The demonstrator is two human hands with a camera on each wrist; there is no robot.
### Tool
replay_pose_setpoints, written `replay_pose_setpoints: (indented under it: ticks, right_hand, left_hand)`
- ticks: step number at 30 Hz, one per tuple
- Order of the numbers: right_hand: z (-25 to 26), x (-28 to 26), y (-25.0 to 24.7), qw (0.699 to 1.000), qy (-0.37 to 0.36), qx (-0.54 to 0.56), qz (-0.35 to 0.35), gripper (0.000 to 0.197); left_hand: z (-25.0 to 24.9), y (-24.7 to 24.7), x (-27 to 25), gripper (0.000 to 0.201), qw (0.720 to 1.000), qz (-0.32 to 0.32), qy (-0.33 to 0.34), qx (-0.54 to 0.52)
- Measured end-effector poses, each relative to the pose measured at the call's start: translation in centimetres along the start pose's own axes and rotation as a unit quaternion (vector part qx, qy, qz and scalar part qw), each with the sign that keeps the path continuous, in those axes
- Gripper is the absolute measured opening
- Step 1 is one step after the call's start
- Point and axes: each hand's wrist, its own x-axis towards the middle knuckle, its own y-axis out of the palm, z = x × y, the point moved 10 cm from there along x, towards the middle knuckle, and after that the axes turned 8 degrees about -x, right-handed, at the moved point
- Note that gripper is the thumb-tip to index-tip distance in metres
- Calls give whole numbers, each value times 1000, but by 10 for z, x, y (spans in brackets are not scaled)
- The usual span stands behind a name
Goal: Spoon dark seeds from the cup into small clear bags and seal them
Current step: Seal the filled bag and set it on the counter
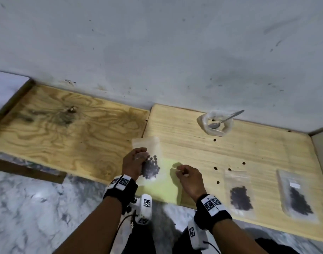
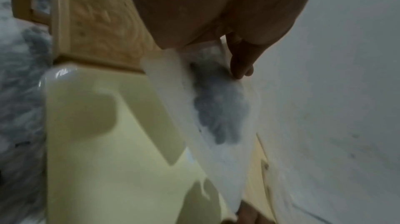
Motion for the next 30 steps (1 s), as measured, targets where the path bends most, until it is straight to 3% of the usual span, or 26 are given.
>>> replay_pose_setpoints:
  ticks: [4,9,16,21,25,27,30]
  right_hand:
    - [15,9,31,995,6,-97,-26,26]
    - [19,13,53,985,67,-150,-48,42]
    - [22,18,59,974,93,-174,-107,22]
    - [19,27,64,979,90,-174,-59,8]
    - [20,32,64,977,74,-201,-2,12]
    - [22,32,59,981,79,-175,15,13]
    - [48,30,48,999,37,-22,1,14]
  left_hand:
    - [-25,-58,39,17,999,-40,21,7]
    - [-52,-88,67,17,998,-42,37,2]
    - [-59,-83,73,18,998,9,56,9]
    - [-59,-71,73,17,997,32,67,-2]
    - [-60,-62,73,17,996,39,75,16]
    - [-61,-59,73,20,996,38,79,29]
    - [-63,-51,72,24,992,60,93,62]
